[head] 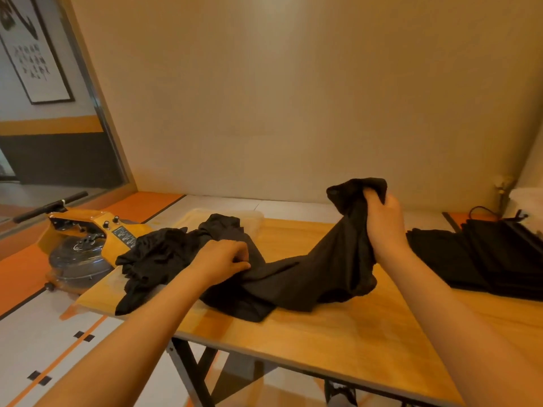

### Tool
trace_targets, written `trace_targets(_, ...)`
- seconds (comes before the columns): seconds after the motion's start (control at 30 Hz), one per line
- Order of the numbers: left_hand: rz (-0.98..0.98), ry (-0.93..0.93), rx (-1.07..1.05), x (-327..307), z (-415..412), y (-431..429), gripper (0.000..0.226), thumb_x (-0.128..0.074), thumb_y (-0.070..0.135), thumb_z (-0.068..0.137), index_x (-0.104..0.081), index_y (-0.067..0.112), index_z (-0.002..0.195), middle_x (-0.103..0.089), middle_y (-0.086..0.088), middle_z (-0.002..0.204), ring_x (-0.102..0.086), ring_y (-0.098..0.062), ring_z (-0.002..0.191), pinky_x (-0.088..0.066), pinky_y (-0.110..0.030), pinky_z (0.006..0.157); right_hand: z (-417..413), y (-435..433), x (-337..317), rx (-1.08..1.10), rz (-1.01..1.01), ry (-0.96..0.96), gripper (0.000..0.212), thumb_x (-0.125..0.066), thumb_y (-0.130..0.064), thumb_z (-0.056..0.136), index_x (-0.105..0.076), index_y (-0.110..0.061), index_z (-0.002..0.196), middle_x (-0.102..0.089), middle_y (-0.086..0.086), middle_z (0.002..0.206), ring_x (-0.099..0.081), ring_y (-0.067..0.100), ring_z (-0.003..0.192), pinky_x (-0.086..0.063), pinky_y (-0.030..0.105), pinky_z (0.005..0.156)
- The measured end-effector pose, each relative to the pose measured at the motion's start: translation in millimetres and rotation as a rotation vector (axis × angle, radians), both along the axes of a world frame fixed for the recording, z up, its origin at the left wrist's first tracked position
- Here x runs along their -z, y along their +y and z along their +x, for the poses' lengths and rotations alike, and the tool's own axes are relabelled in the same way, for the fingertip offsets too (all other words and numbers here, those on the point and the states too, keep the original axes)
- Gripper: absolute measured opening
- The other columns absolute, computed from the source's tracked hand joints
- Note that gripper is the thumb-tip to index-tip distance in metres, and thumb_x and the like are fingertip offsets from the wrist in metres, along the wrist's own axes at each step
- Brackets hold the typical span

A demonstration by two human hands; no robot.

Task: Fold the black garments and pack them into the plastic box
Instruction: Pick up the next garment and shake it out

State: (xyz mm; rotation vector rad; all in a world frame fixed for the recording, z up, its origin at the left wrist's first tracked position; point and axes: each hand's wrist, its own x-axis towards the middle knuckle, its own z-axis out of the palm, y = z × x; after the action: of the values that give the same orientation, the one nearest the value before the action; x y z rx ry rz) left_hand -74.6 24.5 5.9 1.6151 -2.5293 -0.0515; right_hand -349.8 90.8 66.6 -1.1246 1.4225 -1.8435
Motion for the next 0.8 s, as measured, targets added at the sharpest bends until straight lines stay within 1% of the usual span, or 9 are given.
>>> trace_targets(0.1,0.040,-0.013,-0.028,-1.6,-17.1,2.7,0.021,-0.054,0.046,0.093,-0.054,0.026,0.095,-0.063,0.005,0.098,-0.060,-0.015,0.087,-0.048,-0.029,0.073,-20.3,2.5,5.8,0.109,0.029,-0.006,0.032,-0.049,-0.031,0.098,-0.051,-0.015,0.125,-0.058,0.002,0.112,-0.057,0.022,0.104,-0.047,0.035,0.084)
trace_targets(0.2,0.201,-0.155,0.103,-3.0,-48.6,14.1,0.038,-0.061,0.058,0.083,-0.056,0.027,0.105,-0.059,0.009,0.106,-0.053,-0.013,0.097,-0.042,-0.034,0.091,-30.6,10.7,19.5,0.053,0.191,0.077,0.057,-0.055,-0.032,0.095,-0.027,-0.011,0.140,-0.045,0.004,0.118,-0.046,0.021,0.104,-0.039,0.035,0.082)
trace_targets(0.3,0.025,-0.275,0.186,-1.4,-71.2,15.3,0.019,-0.059,0.044,0.090,-0.058,0.025,0.093,-0.060,0.006,0.099,-0.049,-0.015,0.095,-0.035,-0.036,0.099,-39.3,18.6,35.9,-0.075,0.329,0.233,0.084,-0.063,-0.040,0.089,-0.010,-0.013,0.149,-0.036,0.008,0.144,-0.041,0.029,0.129,-0.041,0.038,0.092)
trace_targets(0.37,-0.002,-0.077,0.163,-6.9,-84.8,14.4,0.015,-0.055,0.039,0.094,-0.055,0.025,0.088,-0.062,0.004,0.097,-0.054,-0.017,0.093,-0.043,-0.035,0.092,-43.6,21.6,46.3,-0.169,0.369,0.385,0.093,-0.065,-0.046,0.086,-0.006,-0.015,0.151,-0.024,0.009,0.154,-0.030,0.029,0.139,-0.036,0.041,0.105)
trace_targets(0.47,0.153,0.499,0.197,-25.9,-118.8,22.9,0.012,-0.055,0.030,0.096,-0.057,0.023,0.086,-0.062,0.004,0.084,-0.059,-0.016,0.079,-0.044,-0.022,0.068,-42.4,22.3,58.4,-0.308,0.431,0.597,0.098,-0.057,-0.061,0.083,-0.005,-0.018,0.153,-0.008,0.000,0.160,-0.011,0.021,0.146,-0.022,0.041,0.114)
trace_targets(0.53,0.329,0.791,0.270,-41.6,-144.1,35.2,0.010,-0.054,0.022,0.097,-0.061,0.017,0.094,-0.066,-0.001,0.084,-0.063,-0.013,0.074,-0.048,-0.022,0.065,-34.8,21.9,61.1,-0.423,0.347,0.635,0.094,-0.060,-0.067,0.076,-0.019,-0.028,0.151,-0.024,-0.005,0.155,-0.024,0.018,0.142,-0.029,0.043,0.114)
trace_targets(0.6,0.502,0.908,0.331,-47.6,-156.0,39.6,0.017,-0.050,0.016,0.099,-0.060,0.015,0.114,-0.068,-0.006,0.100,-0.068,-0.014,0.086,-0.056,-0.026,0.075,-30.4,16.7,69.7,-0.399,0.252,0.626,0.075,-0.064,-0.065,0.074,-0.039,-0.036,0.138,-0.045,-0.010,0.139,-0.041,0.014,0.129,-0.040,0.041,0.105)
trace_targets(0.7,0.357,0.682,0.289,-29.2,-132.2,31.6,0.033,-0.051,0.027,0.098,-0.051,0.021,0.131,-0.061,-0.001,0.125,-0.059,-0.012,0.112,-0.048,-0.032,0.099,-38.7,8.4,83.8,-0.167,0.262,0.630,0.033,-0.053,-0.044,0.092,-0.057,-0.020,0.115,-0.056,-0.002,0.114,-0.052,0.018,0.112,-0.043,0.030,0.084)
trace_targets(0.8,0.179,0.195,0.132,15.2,-74.1,18.7,0.068,-0.056,0.059,0.086,-0.036,0.028,0.143,-0.038,0.005,0.149,-0.035,-0.016,0.137,-0.026,-0.042,0.115,-46.3,6.1,93.3,0.060,0.301,0.603,0.033,-0.047,-0.039,0.097,-0.051,-0.017,0.121,-0.054,0.001,0.123,-0.050,0.019,0.117,-0.038,0.027,0.083)
